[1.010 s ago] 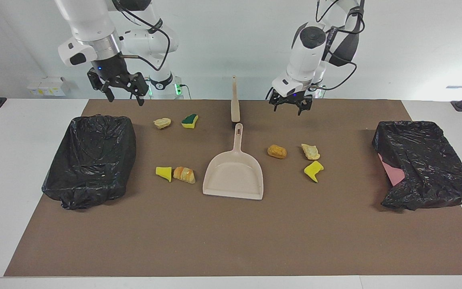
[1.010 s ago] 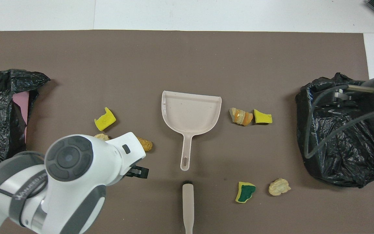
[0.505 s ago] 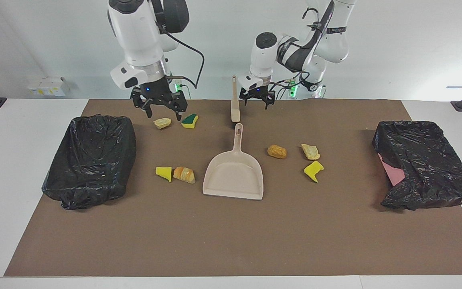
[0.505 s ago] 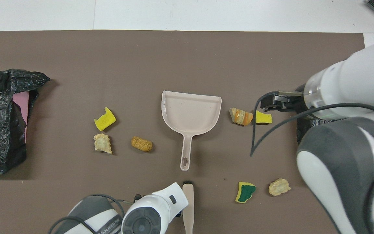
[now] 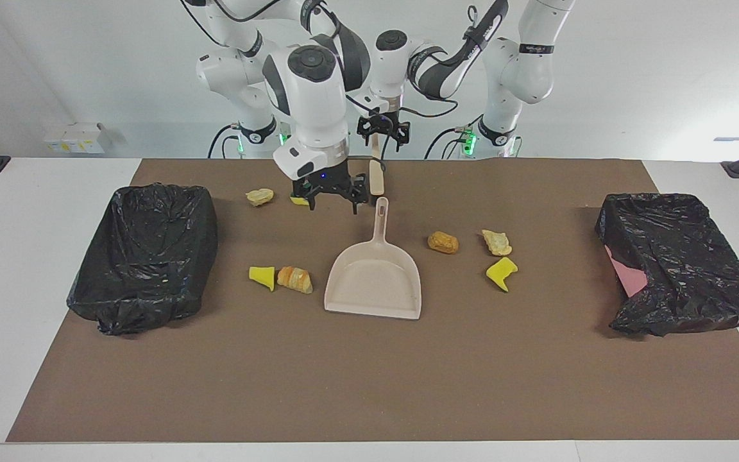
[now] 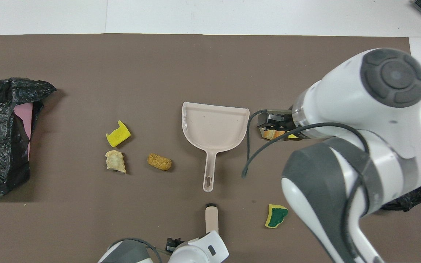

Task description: Sweep and dump trash in bin

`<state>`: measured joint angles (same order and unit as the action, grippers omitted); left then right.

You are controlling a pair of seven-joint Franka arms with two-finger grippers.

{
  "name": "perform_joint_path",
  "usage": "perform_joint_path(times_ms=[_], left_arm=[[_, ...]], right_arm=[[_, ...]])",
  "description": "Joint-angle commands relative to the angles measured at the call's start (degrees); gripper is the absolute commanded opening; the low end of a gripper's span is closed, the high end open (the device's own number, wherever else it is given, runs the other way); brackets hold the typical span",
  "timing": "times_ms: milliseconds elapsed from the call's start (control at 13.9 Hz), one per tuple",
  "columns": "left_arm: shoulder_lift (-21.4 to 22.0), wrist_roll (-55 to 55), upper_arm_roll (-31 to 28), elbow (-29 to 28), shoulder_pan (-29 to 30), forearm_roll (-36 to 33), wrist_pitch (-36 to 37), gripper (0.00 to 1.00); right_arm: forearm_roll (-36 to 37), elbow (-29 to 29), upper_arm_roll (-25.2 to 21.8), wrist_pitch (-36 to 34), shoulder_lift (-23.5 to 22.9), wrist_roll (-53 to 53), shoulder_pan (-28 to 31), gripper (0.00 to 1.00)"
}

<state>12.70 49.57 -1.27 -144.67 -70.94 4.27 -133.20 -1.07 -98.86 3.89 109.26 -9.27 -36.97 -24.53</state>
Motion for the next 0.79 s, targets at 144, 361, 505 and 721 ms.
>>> perform_joint_path(times_ms=[144,361,505,721], left_arm=[[-5.1,2.7,0.9,-1.3,-1.2,0.1,-5.6,1.0],[-4.8,3.5,0.8,-0.2,-1.1,0.2,-4.6,1.0],[-4.7,5.3,1.0,0.4,-1.1,0.1,-3.8,0.88],[-4.7,5.5,1.2,0.5,-1.1,0.1,-3.6,0.25]], right_arm=[[-2.2,-3.2,-0.1,5.2,-2.5,-0.6,-3.0,1.0],[-2.3,-6.3,-0.1,9.2,-3.0,-0.6,-4.7,1.0],[-2.3,-7.0,-0.1,10.3,-4.4,-0.7,-6.4,1.0],[-2.3,-7.4,-0.1,14.1,-8.0,-2.2,-8.9,1.0]])
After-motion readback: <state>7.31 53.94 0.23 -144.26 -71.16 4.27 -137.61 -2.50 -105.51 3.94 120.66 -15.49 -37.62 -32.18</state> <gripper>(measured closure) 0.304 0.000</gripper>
